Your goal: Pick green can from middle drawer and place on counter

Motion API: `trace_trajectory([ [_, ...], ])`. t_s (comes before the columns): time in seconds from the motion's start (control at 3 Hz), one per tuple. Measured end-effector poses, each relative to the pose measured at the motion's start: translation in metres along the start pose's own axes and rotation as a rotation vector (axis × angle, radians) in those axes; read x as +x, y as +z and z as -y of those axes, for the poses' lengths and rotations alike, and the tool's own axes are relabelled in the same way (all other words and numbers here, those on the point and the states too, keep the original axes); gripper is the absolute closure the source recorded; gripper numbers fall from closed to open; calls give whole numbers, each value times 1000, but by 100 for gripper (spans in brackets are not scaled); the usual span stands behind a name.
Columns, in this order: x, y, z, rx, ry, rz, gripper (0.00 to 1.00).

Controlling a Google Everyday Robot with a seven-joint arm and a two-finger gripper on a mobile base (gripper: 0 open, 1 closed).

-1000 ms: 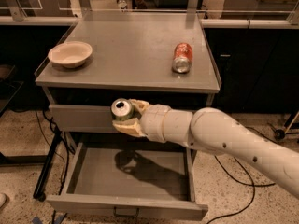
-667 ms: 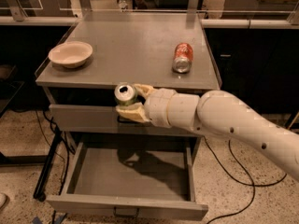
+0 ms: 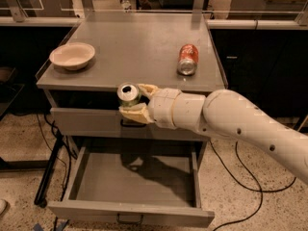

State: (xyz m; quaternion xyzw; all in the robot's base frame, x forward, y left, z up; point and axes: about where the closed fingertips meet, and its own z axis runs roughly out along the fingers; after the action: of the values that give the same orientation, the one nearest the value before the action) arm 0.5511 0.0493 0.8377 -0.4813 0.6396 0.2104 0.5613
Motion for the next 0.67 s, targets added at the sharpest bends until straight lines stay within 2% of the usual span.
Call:
trace_trajectory([
  [0.33,-29,-5,22,4,-25,7,100],
  [0.67,-82,-6,58,12,-96,17,100],
])
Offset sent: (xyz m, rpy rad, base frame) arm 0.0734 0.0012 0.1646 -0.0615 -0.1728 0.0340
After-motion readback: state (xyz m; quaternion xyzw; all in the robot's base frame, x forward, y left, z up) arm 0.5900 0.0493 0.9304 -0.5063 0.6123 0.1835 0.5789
